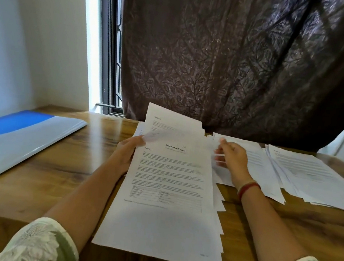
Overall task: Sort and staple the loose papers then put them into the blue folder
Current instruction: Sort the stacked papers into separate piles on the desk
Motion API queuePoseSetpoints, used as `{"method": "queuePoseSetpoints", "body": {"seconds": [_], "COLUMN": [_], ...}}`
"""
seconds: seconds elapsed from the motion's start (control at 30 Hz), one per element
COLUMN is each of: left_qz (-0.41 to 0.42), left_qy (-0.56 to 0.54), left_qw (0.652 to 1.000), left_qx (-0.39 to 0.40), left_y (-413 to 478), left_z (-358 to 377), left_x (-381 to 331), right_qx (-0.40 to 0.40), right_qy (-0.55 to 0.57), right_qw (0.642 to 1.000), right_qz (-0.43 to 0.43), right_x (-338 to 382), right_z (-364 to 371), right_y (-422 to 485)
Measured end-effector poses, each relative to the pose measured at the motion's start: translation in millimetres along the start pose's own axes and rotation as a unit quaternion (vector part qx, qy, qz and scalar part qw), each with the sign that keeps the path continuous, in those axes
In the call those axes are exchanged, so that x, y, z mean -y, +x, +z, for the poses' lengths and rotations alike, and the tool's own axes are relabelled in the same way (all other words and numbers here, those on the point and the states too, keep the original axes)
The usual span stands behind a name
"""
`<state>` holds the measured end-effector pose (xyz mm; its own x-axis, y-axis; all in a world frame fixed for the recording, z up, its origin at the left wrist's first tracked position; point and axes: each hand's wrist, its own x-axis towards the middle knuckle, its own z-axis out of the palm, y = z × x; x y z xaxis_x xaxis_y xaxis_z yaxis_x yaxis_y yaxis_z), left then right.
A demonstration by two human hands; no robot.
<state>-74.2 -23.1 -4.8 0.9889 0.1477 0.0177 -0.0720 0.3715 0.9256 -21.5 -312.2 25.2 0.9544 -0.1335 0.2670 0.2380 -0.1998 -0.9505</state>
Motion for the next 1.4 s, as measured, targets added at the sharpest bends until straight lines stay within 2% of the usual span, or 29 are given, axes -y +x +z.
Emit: {"method": "queuePoseSetpoints", "body": {"seconds": [0.07, 0.23, 0.33, 0.5, 0.63, 0.7, 0.93, 1.0, 1.1, 1.23, 1.4], "left_qz": [-0.002, -0.004, 0.000, -0.019, -0.023, -0.021, -0.013, -0.003, 0.015, 0.031, 0.042], "left_qy": [-0.003, 0.001, -0.009, -0.018, -0.029, -0.032, -0.035, -0.025, 0.003, -0.003, -0.006], "left_qw": [1.000, 0.998, 0.997, 0.997, 0.997, 0.997, 0.997, 0.999, 1.000, 0.999, 0.999], "left_qx": [0.016, 0.070, 0.083, 0.069, 0.066, 0.071, 0.063, 0.046, 0.017, 0.026, 0.024], "left_y": [1.3, 4.8, 8.6, 9.9, 9.8, 11.0, 17.0, 15.6, 14.6, 14.6, 12.9], "left_z": [-0.1, 0.1, -2.6, -4.3, -3.9, -4.6, -8.4, -8.0, -7.8, -9.2, -5.3], "left_x": [-0.9, 0.1, 1.2, 1.5, 0.5, 0.9, 4.7, 3.0, 0.9, 2.5, 4.2], "right_qx": [-0.055, 0.005, 0.027, -0.021, 0.025, 0.018, -0.069, -0.071, -0.002, 0.135, 0.235], "right_qy": [0.010, 0.060, 0.069, 0.065, 0.083, 0.102, 0.046, 0.056, 0.111, 0.177, 0.173], "right_qw": [0.998, 0.998, 0.997, 0.998, 0.996, 0.994, 0.995, 0.992, 0.991, 0.975, 0.956], "right_qz": [-0.020, 0.031, 0.024, 0.004, 0.034, 0.040, -0.061, -0.090, -0.081, -0.003, 0.012], "right_x": [-5.5, -1.5, 1.9, -5.7, -5.7, -2.4, 3.4, 6.7, 14.5, 19.0, 12.4], "right_z": [-9.9, -7.1, 0.2, 4.4, 9.1, 12.7, 12.6, 11.9, 10.3, 9.3, 6.4], "right_y": [4.9, 8.3, 6.7, 7.4, 8.3, 7.4, -2.4, -7.3, -13.5, -19.4, -14.3]}}
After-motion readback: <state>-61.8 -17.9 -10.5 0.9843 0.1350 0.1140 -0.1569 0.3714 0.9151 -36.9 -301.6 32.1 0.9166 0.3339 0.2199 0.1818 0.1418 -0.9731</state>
